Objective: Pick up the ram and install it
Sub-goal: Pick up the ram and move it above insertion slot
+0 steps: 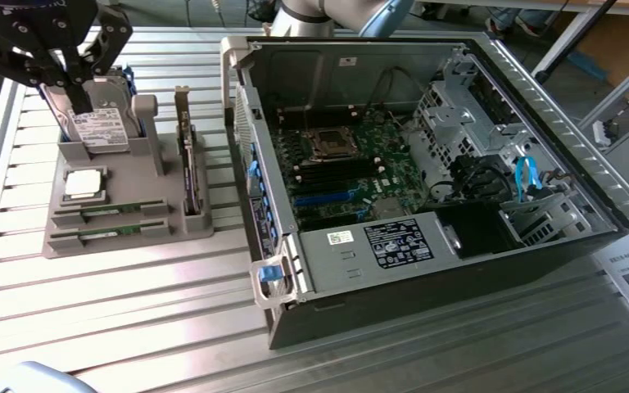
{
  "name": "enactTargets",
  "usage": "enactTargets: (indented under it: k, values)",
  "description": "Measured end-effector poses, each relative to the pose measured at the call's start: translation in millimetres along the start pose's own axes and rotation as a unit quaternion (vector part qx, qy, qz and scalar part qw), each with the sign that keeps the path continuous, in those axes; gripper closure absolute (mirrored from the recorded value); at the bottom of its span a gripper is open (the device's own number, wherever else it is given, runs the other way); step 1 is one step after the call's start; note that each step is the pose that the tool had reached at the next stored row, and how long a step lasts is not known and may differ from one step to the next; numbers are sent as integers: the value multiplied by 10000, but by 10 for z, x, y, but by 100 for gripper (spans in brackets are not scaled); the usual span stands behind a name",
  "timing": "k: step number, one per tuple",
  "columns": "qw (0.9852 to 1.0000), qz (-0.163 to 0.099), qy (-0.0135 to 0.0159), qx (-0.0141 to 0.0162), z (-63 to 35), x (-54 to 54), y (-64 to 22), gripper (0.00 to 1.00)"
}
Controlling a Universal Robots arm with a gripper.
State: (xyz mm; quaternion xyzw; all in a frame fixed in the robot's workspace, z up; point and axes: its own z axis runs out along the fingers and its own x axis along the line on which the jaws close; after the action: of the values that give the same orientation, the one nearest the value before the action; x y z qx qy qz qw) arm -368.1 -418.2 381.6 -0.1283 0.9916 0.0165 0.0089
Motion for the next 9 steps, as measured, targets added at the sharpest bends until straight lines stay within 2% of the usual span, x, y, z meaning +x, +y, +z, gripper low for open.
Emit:
enactTargets:
  k: [5,9]
  values:
    - [9995,-304,12,6,0,0,0,90]
    - [9985,-554,22,10,0,0,0,90]
